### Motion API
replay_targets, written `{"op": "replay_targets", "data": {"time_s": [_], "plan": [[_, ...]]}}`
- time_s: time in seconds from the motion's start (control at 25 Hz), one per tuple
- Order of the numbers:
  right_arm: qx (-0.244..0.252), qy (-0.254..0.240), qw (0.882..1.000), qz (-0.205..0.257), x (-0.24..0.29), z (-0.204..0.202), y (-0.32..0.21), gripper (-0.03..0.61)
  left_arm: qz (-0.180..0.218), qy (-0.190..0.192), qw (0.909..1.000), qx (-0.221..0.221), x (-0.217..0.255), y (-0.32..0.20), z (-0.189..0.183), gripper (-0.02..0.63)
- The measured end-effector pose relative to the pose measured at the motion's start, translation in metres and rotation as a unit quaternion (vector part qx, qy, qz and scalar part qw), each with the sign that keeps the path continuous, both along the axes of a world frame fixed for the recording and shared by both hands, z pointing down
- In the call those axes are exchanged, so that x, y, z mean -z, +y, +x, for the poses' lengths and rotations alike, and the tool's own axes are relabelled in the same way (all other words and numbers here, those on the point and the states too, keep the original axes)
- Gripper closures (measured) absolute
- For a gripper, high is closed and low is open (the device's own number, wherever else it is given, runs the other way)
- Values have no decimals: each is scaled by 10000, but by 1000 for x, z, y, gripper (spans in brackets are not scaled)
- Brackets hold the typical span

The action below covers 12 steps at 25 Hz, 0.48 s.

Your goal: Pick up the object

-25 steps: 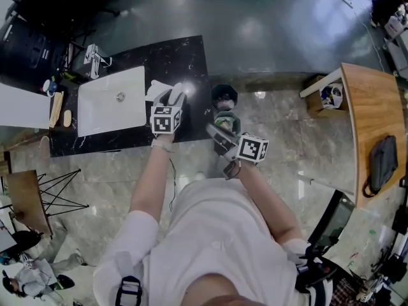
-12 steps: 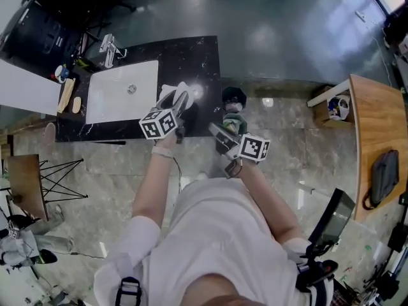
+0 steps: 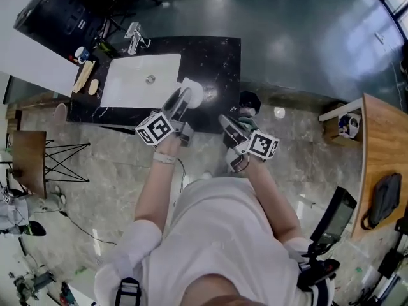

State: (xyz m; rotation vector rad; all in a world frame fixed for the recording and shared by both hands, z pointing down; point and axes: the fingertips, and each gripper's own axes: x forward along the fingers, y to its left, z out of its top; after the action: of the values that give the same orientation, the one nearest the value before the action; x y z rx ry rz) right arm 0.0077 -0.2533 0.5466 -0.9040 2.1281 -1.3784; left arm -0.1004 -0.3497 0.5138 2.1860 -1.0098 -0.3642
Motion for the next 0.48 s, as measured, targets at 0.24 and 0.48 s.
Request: {"op": "replay_targets", "data": {"time_s": [0.24, 0.48], "plan": [[104, -4, 9993, 355, 25, -17, -8, 523, -109, 1035, 9944, 157, 22, 35, -30, 439], [270, -163, 9985, 442, 33, -43, -7, 523, -269, 1955, 9793, 447, 36, 61, -58, 439]]}}
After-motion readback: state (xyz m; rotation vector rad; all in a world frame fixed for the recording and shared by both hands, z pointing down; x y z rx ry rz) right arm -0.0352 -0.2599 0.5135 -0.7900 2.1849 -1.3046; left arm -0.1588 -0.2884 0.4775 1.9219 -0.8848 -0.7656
